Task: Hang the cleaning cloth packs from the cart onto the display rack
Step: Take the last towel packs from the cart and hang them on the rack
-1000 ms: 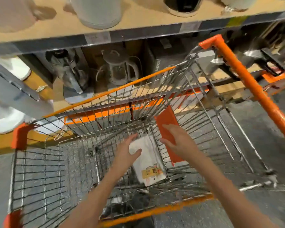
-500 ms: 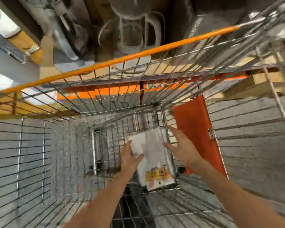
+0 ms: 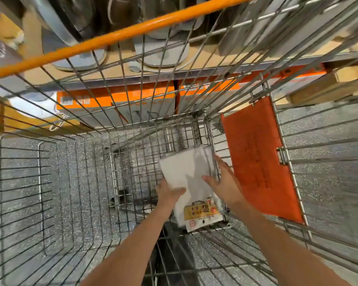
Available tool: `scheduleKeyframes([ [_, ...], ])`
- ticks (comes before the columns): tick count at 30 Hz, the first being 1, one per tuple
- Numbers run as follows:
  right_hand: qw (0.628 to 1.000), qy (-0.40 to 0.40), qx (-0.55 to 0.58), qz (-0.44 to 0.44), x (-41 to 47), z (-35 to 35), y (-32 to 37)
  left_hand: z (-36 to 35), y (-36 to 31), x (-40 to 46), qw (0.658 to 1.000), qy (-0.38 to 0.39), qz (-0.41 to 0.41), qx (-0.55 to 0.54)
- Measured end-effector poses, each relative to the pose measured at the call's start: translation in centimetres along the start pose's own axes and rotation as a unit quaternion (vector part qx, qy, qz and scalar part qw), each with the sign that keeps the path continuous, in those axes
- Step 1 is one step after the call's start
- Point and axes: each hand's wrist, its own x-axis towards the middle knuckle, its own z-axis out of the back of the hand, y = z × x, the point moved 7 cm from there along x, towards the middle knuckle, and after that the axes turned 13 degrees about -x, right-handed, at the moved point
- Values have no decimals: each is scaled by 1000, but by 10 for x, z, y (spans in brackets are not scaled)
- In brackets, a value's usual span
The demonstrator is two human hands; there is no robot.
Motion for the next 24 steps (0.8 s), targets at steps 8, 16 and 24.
scheduleKeyframes([
  [8, 999, 21, -7, -44, -9, -18, -19, -9, 2, -8, 999, -10, -38, -5],
  [16, 999, 29, -27, -27, -6, -21, -19, -4, 8, -7, 1000, 0, 6, 8],
  [24, 997, 57, 16, -41, -6, -29, -11, -5, 8, -17, 998, 55, -33, 1],
])
